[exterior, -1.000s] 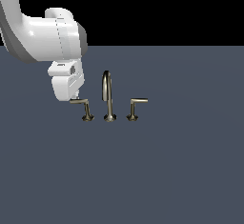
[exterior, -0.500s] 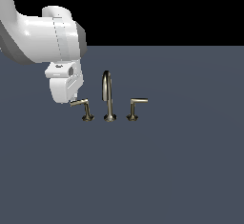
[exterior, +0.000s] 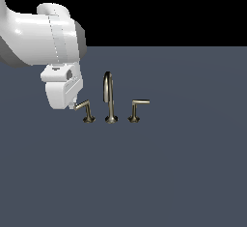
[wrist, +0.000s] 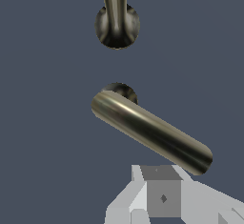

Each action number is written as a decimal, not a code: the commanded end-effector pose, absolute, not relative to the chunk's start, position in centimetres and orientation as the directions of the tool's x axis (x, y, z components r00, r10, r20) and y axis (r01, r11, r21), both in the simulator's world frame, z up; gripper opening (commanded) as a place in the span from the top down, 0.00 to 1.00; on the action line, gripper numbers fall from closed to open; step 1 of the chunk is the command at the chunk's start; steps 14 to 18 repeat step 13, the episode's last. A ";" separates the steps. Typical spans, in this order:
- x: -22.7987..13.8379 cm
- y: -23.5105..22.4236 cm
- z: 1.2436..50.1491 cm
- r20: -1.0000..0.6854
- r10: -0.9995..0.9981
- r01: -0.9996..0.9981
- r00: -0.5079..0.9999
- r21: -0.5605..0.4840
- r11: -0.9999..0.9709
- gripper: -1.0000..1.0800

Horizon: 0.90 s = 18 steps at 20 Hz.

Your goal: Turn on the faucet by rotating a designated handle.

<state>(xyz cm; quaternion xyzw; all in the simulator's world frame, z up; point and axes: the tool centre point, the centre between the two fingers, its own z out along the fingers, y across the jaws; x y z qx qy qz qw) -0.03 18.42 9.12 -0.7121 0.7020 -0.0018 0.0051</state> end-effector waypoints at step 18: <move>-2.7 14.7 9.1 0.000 -1.000 -1.000 0.016 -0.001 -0.016 1.00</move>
